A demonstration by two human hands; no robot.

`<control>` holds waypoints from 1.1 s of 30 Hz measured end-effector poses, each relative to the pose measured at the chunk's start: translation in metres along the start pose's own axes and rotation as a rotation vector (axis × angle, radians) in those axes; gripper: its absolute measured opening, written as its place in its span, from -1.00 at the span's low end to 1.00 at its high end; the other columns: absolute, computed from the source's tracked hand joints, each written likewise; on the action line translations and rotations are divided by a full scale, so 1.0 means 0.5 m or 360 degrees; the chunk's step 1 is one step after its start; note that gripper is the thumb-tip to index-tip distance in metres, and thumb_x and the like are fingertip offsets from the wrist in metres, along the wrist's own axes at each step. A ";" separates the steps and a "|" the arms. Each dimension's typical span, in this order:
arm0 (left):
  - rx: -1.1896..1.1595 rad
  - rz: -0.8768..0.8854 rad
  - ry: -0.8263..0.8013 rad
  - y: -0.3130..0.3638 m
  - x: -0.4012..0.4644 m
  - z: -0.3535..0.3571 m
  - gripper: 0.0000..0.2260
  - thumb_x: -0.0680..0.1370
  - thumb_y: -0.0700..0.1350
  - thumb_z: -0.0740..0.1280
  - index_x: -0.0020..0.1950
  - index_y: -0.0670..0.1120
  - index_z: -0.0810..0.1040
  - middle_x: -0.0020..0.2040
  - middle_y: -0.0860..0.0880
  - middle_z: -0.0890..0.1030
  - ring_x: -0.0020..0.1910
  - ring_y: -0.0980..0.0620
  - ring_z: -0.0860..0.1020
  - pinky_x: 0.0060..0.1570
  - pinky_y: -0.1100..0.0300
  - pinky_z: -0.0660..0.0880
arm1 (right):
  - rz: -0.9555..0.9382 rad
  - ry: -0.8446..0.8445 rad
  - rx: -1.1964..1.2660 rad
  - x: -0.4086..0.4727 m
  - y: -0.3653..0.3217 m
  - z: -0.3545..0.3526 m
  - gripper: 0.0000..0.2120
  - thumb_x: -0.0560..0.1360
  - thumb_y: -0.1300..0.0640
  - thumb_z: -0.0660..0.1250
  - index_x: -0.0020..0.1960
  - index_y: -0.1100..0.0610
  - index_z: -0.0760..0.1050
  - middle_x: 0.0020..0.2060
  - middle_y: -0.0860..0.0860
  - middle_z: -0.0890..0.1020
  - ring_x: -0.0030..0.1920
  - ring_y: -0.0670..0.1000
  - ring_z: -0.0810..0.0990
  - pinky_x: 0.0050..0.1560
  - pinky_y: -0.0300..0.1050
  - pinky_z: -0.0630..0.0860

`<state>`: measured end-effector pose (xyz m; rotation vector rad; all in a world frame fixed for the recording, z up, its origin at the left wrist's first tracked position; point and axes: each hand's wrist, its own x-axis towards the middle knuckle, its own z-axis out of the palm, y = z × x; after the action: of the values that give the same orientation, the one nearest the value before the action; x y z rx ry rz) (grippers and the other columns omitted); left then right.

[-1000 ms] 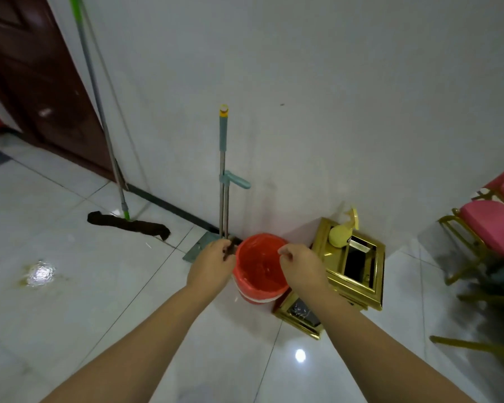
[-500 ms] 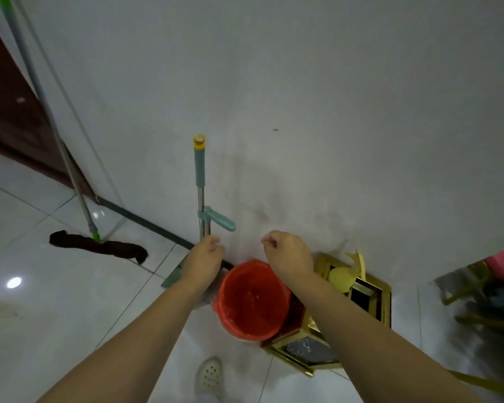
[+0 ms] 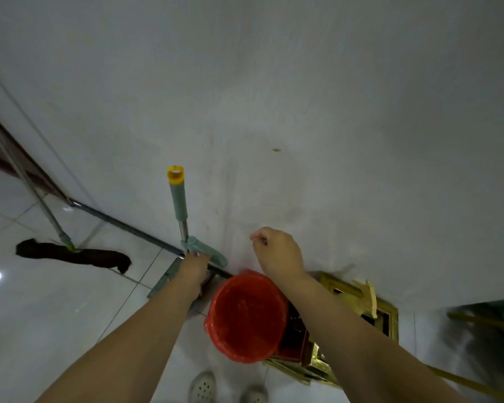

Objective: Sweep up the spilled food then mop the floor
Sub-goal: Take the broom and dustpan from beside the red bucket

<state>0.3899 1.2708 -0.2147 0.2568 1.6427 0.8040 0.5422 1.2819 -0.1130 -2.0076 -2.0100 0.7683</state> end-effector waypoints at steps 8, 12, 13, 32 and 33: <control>-0.0918 -0.0206 -0.0076 -0.008 0.032 -0.005 -0.79 0.58 -0.33 0.23 0.20 -0.23 0.38 -0.14 -0.17 0.51 -0.15 -0.06 0.53 0.16 -0.03 0.50 | -0.0021 -0.0093 -0.0009 0.044 0.005 0.023 -0.73 0.57 0.13 0.18 0.14 0.06 0.61 0.04 -0.01 0.66 0.02 0.02 0.61 0.02 -0.14 0.53; -0.0919 -0.0263 0.0012 -0.018 0.016 -0.021 -0.94 0.56 -0.23 0.32 -0.01 -0.20 0.48 -0.15 -0.13 0.55 -0.20 -0.04 0.53 -0.17 0.11 0.52 | -0.0112 -0.0167 -0.0051 0.060 -0.005 0.035 -0.72 0.57 0.14 0.18 0.15 0.05 0.61 0.07 -0.02 0.66 0.05 0.01 0.61 0.01 -0.18 0.49; -0.0912 -0.0277 0.0044 -0.024 0.015 -0.028 -0.93 0.55 -0.19 0.34 -0.07 -0.19 0.50 -0.15 -0.12 0.57 -0.19 -0.04 0.54 -0.19 0.11 0.52 | -0.0137 -0.0186 -0.0065 0.062 -0.009 0.038 -0.72 0.57 0.14 0.18 0.15 0.05 0.62 0.07 -0.02 0.66 0.05 0.01 0.61 0.01 -0.18 0.49; -0.0760 0.0075 0.0620 -0.150 -0.174 -0.091 -0.55 0.64 0.15 0.03 -0.22 -0.13 0.44 -0.48 -0.03 0.40 -0.60 0.08 0.31 -0.60 0.28 0.28 | -0.0533 -0.0780 0.0380 -0.025 -0.144 0.085 -0.74 0.60 0.17 0.17 0.15 0.20 0.57 -0.15 0.13 0.66 -0.23 0.03 0.63 -0.08 -0.07 0.60; -0.0736 0.0071 0.0648 -0.157 -0.188 -0.090 -0.55 0.64 0.15 0.04 -0.24 -0.13 0.44 -0.48 -0.02 0.40 -0.61 0.09 0.32 -0.59 0.29 0.29 | -0.0432 -0.0882 0.0521 -0.036 -0.163 0.088 -0.77 0.60 0.18 0.17 0.11 0.22 0.56 -0.23 0.14 0.64 -0.32 0.02 0.59 -0.17 -0.08 0.58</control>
<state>0.3920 1.1429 -0.1890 -0.2116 1.7685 1.3046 0.4509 1.2592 -0.1064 -1.4025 -2.1719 1.5942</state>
